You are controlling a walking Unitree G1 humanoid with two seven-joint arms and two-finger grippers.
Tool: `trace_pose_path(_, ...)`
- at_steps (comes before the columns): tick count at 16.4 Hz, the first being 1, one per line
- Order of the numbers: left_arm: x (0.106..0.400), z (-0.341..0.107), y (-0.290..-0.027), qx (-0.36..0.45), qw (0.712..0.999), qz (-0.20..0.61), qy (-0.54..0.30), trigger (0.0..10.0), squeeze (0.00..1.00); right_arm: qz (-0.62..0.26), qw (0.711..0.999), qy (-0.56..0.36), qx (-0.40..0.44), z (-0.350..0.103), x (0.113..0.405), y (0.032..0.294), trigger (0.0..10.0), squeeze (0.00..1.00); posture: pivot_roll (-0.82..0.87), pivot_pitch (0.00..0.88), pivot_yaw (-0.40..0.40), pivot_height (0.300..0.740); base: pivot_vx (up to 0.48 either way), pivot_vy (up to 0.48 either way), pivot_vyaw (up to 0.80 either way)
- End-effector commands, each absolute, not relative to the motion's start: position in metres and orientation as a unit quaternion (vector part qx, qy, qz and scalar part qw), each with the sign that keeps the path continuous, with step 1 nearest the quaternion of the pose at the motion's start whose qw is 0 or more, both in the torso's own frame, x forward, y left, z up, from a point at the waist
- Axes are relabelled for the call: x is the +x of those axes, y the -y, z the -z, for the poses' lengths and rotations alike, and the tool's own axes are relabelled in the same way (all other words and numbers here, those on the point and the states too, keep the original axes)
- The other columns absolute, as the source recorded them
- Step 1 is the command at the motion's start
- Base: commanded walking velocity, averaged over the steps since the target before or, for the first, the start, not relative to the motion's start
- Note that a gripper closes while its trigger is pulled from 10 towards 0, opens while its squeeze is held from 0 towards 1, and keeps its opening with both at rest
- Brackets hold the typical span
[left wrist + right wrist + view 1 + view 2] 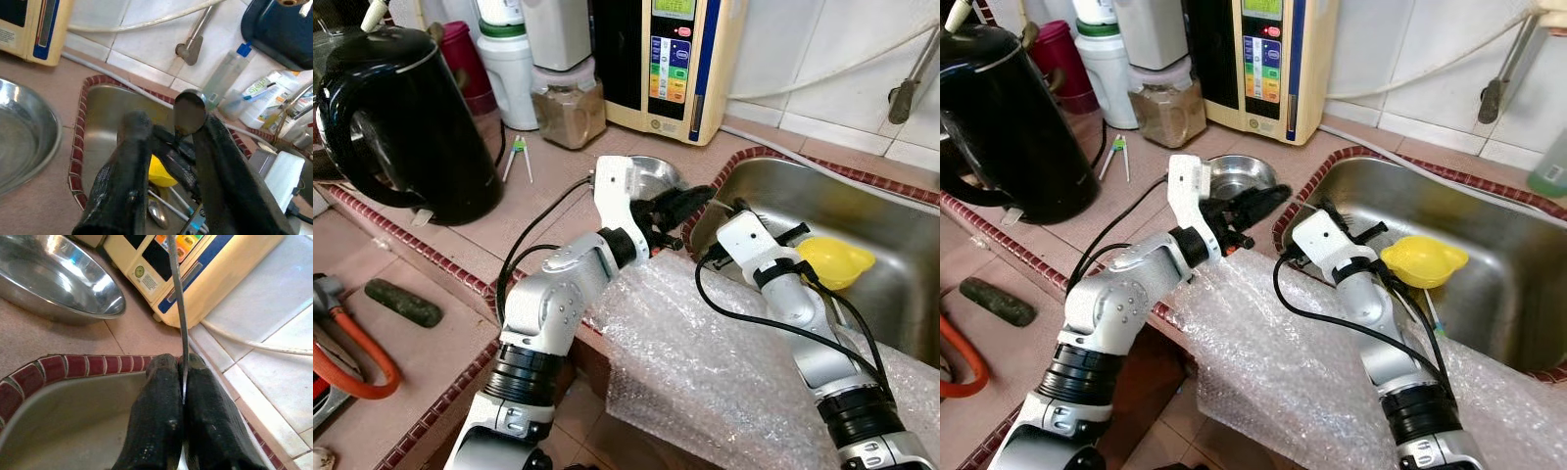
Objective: Kitchen organization
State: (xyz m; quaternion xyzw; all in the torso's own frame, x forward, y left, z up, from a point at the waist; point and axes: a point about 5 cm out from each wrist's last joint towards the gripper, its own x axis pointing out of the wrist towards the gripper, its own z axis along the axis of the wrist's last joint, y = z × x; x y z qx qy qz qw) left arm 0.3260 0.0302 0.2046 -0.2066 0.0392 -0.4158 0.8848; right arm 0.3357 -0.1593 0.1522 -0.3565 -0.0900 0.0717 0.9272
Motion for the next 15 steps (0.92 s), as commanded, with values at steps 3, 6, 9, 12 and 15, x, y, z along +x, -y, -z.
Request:
trace_pose_path(3,0.329,-0.189,-0.046,-0.185,0.898,0.392,-0.069,10.0,1.00,-0.059,0.928,0.109,-0.352,-0.161,0.334,0.167,0.0,0.00,-0.10,0.083,0.099,0.740,0.000,0.000,0.00)
trace_pose_path(6,0.324,-0.182,-0.056,-0.149,0.893,0.418,-0.079,10.0,1.00,-0.061,0.923,0.084,-0.371,-0.155,0.336,0.179,0.0,0.00,-0.09,0.086,0.098,0.740,0.000,0.000,0.00)
trace_pose_path(9,0.318,-0.171,-0.061,-0.104,0.885,0.445,-0.093,10.0,1.00,-0.052,0.918,0.031,-0.391,-0.143,0.341,0.211,0.0,0.00,-0.08,0.092,0.096,0.740,0.000,0.000,0.00)
trace_pose_path(12,0.317,-0.167,-0.062,-0.086,0.885,0.447,-0.097,10.0,1.00,-0.017,0.930,-0.036,-0.366,-0.131,0.342,0.247,2.5,0.00,-0.07,0.090,0.097,0.740,0.000,0.000,0.00)
trace_pose_path(15,0.317,-0.166,-0.061,-0.081,0.886,0.447,-0.096,10.0,1.00,-0.002,0.935,-0.074,-0.346,-0.124,0.341,0.265,10.0,0.06,-0.07,0.088,0.100,0.740,0.000,0.000,0.00)
